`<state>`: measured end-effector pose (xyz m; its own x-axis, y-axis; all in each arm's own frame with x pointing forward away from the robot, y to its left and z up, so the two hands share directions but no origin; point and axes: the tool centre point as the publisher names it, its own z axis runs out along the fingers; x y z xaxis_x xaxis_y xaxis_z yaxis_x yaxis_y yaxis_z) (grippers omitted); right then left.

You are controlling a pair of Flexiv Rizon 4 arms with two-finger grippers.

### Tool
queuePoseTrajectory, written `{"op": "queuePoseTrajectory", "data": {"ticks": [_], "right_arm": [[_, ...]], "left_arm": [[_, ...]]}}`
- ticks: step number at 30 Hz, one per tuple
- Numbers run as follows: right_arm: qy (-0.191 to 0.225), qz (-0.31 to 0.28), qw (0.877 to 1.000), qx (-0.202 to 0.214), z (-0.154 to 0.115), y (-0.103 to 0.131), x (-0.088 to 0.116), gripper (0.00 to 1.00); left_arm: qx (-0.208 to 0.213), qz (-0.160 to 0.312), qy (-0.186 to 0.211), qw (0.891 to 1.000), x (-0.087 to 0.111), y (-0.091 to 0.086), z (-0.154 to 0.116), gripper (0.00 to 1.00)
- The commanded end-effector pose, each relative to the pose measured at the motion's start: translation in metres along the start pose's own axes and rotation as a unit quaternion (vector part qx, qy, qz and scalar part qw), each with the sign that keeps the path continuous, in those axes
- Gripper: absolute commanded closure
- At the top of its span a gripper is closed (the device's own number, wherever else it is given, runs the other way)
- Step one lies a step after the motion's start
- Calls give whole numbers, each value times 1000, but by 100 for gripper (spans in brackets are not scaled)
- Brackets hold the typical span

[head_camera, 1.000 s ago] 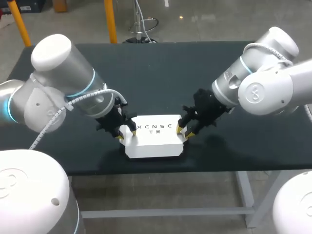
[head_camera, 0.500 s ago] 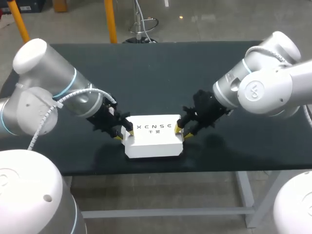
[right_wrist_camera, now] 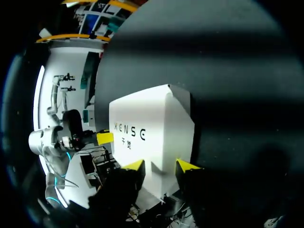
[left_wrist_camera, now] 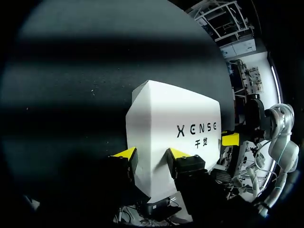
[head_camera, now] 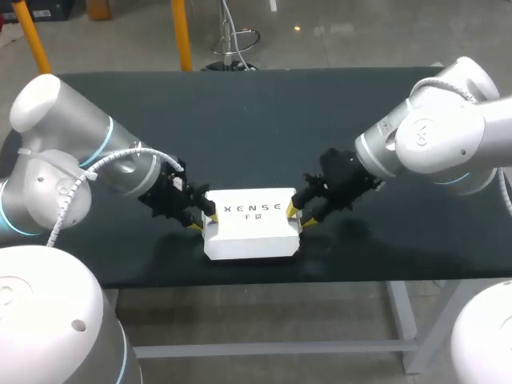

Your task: Assemble the packaging by folding the flat box into shape, placing the metal phone stand inside, and closing the box properly

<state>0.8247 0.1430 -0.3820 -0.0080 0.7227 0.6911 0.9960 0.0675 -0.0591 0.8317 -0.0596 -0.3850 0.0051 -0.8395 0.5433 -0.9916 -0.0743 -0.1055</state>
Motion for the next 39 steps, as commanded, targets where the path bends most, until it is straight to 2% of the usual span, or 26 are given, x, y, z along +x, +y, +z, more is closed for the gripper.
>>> {"op": "queuePoseTrajectory", "data": {"ticks": [1,4,7,9,11,12,14,18,23,28,35,39], "right_arm": [[6,-1,1000,7,2,3,0,53],[6,-1,1000,7,2,3,0,54],[6,-1,1000,7,2,3,0,54],[6,-1,1000,7,2,3,0,54],[6,-1,1000,7,2,3,0,54],[6,-1,1000,7,2,3,0,55],[6,-1,1000,7,2,3,0,55],[6,-1,1000,7,2,3,0,59],[6,-1,1000,7,2,3,0,58],[6,-1,1000,7,2,3,0,56],[3,1,1000,11,4,4,0,51],[5,1,1000,12,5,3,-2,53]], "left_arm": [[0,0,-3,1000,-3,-1,8,54],[0,0,-3,1000,-3,-1,8,56],[0,0,-3,1000,-3,-1,8,53],[0,0,-3,1000,-3,-1,8,37],[0,0,-3,1000,-3,-1,8,46],[0,0,-3,1000,-3,-1,8,47],[0,0,-3,1000,-3,-1,8,44],[0,0,-3,1000,-3,-1,8,53],[0,0,-3,1000,-3,-1,8,59],[0,0,-3,1000,-3,-1,8,55],[2,-1,-9,1000,-3,-1,9,60],[-2,2,-8,1000,-4,-1,9,61]]}}
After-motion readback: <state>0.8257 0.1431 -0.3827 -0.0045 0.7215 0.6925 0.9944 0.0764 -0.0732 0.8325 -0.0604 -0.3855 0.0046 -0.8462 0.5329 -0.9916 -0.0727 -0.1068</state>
